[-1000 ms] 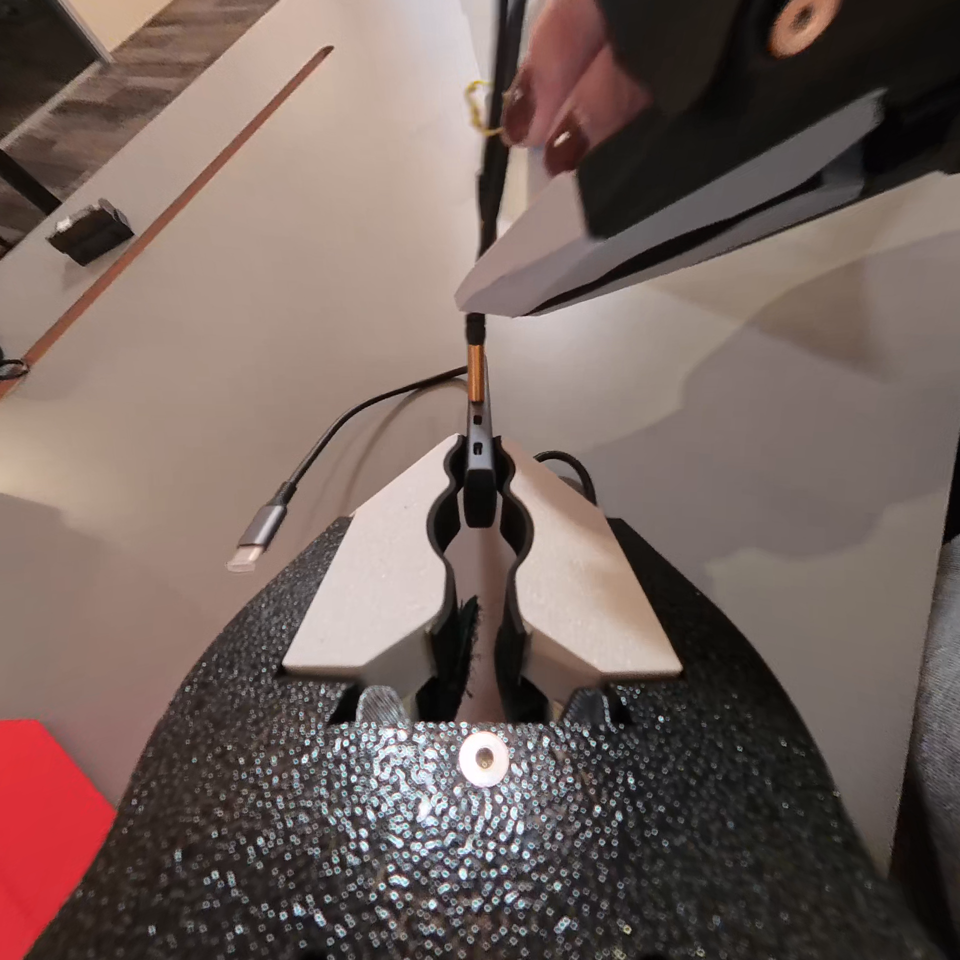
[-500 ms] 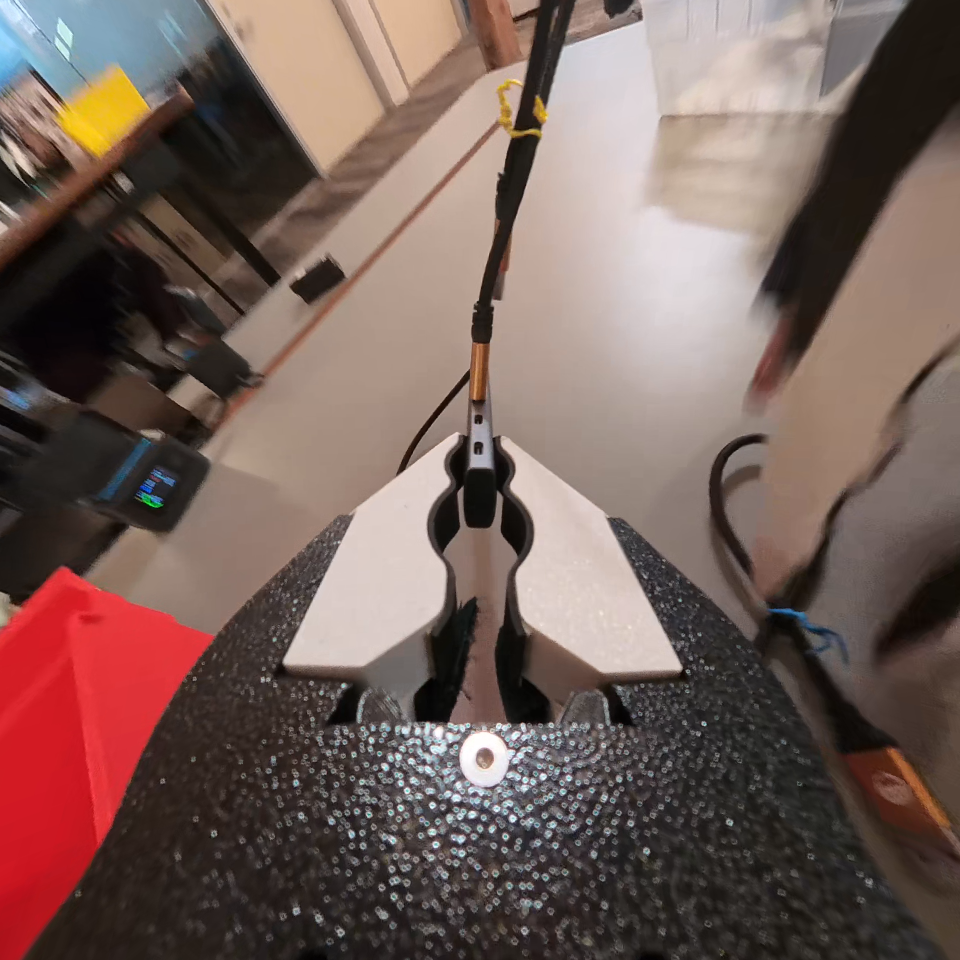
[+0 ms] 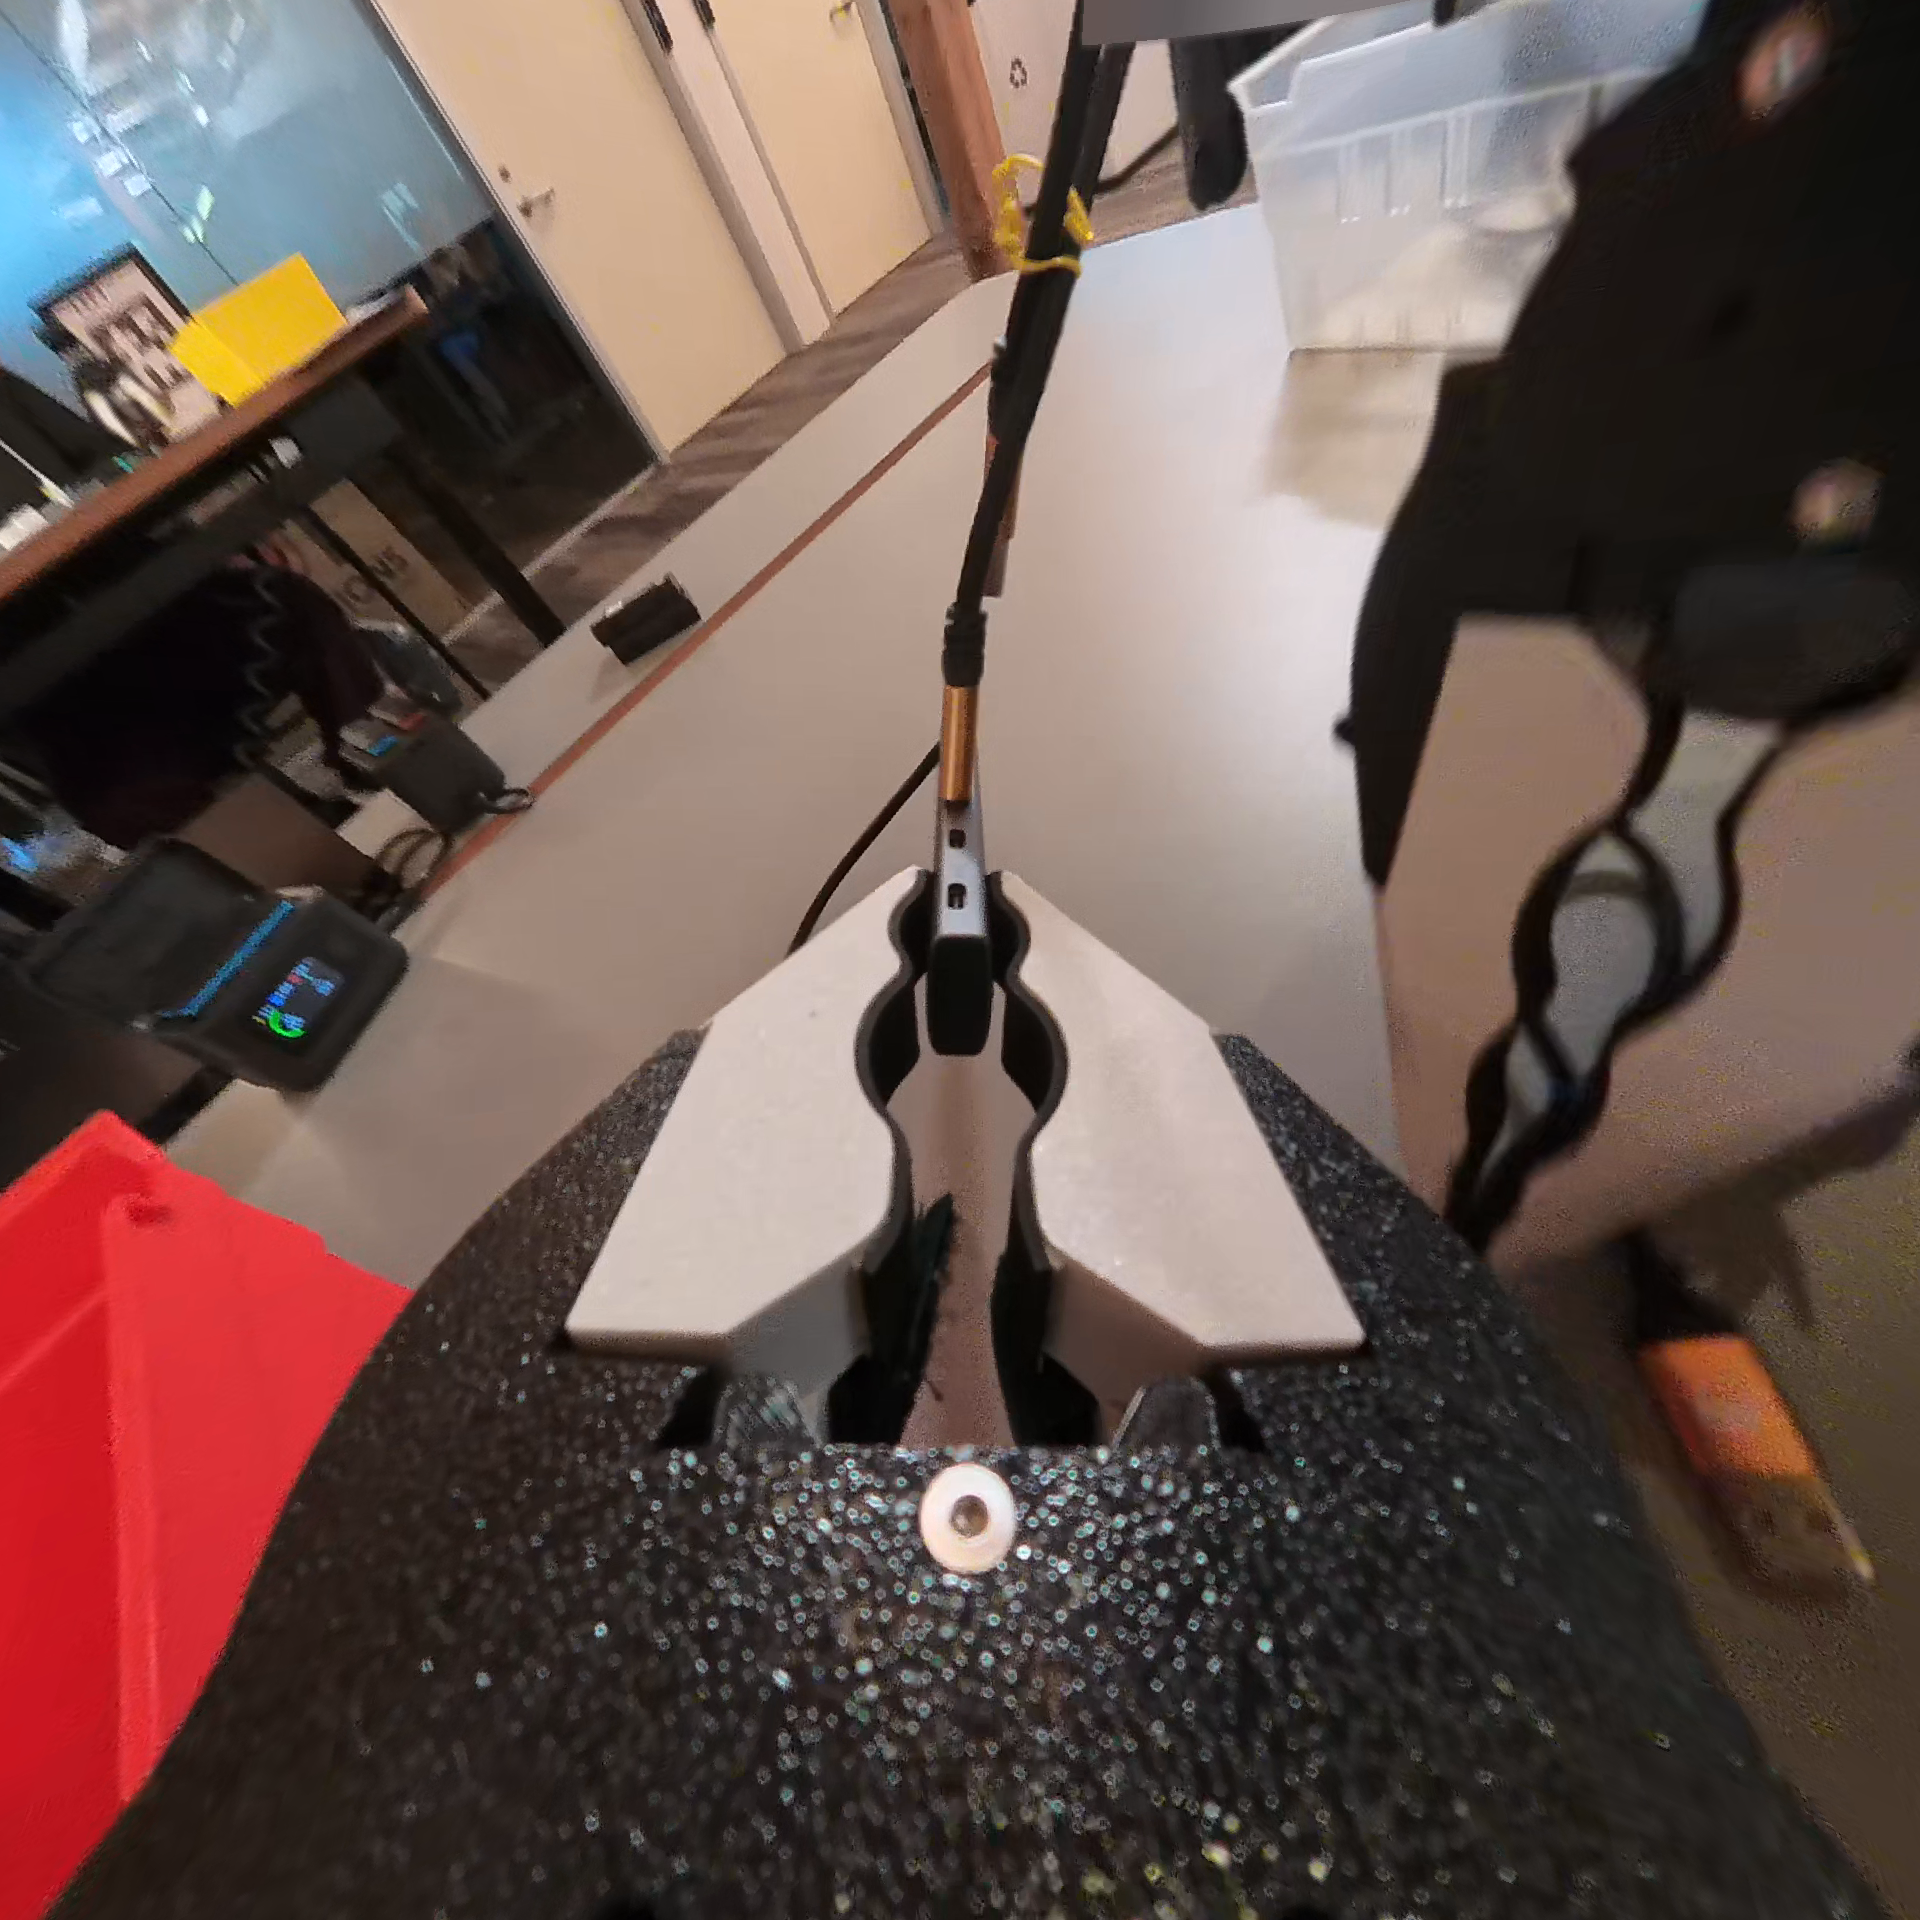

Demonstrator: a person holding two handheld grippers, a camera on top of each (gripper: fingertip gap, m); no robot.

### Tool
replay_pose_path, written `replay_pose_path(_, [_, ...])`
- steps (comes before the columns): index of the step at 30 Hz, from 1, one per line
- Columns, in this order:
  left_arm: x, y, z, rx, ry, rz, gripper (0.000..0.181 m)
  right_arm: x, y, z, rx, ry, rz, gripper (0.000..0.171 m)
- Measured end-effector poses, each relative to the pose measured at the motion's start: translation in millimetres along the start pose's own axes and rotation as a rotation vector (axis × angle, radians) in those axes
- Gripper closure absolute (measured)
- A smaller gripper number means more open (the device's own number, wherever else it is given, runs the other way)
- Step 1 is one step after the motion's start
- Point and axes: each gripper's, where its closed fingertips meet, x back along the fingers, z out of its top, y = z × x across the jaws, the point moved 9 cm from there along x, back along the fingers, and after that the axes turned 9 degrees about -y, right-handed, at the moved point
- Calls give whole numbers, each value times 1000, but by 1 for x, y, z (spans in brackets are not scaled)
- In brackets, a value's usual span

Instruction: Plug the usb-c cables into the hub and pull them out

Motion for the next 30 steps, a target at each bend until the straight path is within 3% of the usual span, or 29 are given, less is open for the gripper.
replay_pose_path(1, [2,4,-1,-48,-3,21,174,10,1,-5,-58,37,-15,170])
replay_pose_path(7, [-5,29,-12,-453,-177,181,173,59,6,-34,-315,129,-203,170])
replay_pose_path(15, [-11,64,-9,-837,-223,293,174,60,3,-37,-364,-20,-350,170])
replay_pose_path(19, [-10,70,-10,-862,-196,274,174,53,3,-36,-326,-123,-298,170])
replay_pose_path(30, [-9,76,-12,-927,-186,268,174,47,4,-35,-290,-209,-260,170])
